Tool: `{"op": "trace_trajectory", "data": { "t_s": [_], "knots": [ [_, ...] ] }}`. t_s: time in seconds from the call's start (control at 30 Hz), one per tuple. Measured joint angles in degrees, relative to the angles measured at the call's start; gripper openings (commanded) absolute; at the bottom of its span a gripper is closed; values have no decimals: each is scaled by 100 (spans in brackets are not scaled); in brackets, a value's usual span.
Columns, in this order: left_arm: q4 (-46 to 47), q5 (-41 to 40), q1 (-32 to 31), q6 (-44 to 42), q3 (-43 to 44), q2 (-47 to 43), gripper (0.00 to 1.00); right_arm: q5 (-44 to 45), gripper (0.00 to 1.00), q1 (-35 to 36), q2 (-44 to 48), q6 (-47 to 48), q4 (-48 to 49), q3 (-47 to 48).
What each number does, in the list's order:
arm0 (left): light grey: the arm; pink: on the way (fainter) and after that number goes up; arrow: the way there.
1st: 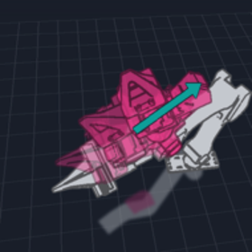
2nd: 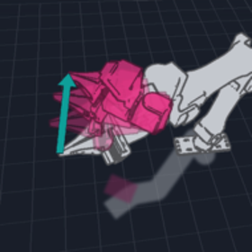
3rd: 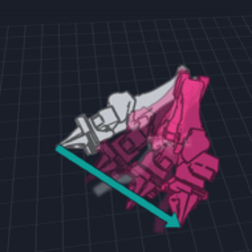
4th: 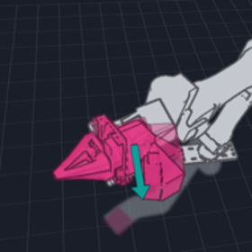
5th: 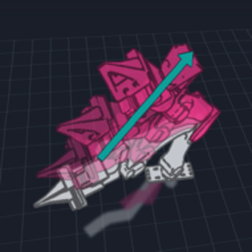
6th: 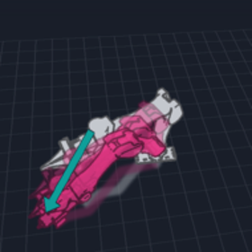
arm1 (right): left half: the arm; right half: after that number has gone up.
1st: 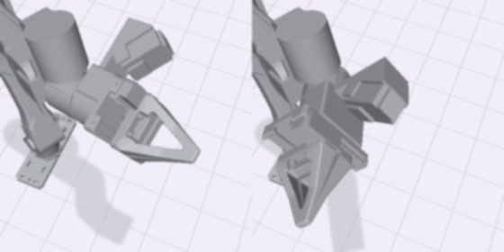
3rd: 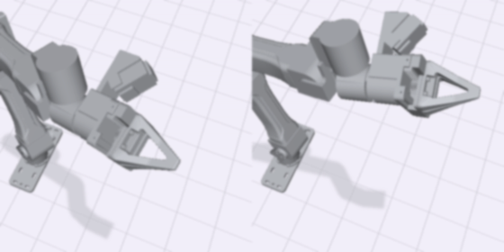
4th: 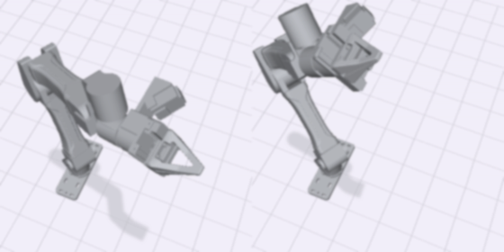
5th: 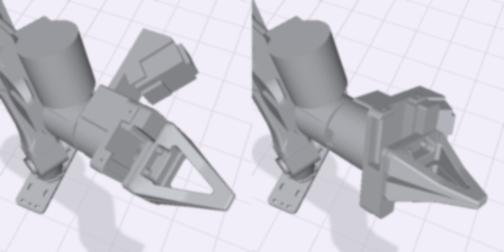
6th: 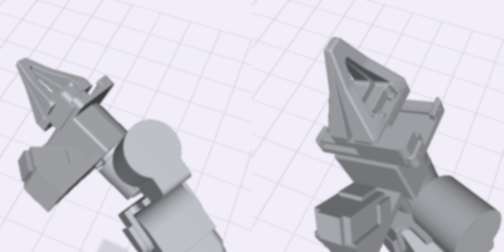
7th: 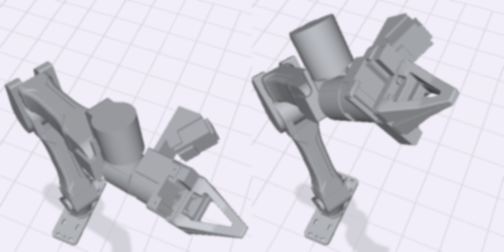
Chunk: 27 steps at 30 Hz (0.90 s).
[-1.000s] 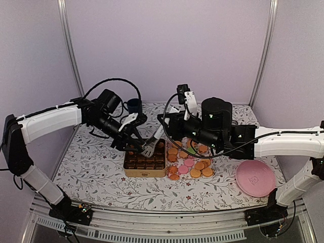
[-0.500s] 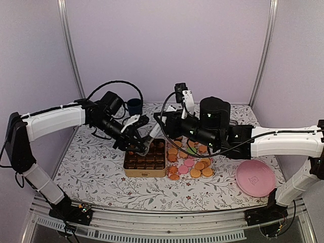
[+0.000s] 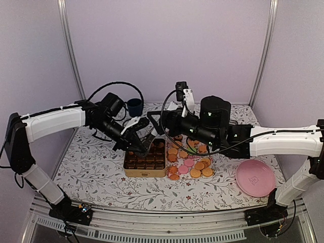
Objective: Pack the cookies
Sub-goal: Pass from the right arm to the left, then pass from the left arm to the right
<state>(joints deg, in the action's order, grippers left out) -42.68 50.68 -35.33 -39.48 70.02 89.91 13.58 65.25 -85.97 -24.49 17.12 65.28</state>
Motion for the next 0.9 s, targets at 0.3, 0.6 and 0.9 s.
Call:
{"op": "trace_trajectory", "data": {
  "t_s": [0.3,0.6,0.9],
  "knots": [
    [-256,455,39,164,96,0,0,-841,99,-262,527,-131,520,-960],
    [-479,1001,2,262,387,0,0,-2190,91,-697,356,-210,785,-1014],
    [-540,1043,-31,306,387,2,0,-3154,79,-970,-149,-48,822,-415]
  ]
}}
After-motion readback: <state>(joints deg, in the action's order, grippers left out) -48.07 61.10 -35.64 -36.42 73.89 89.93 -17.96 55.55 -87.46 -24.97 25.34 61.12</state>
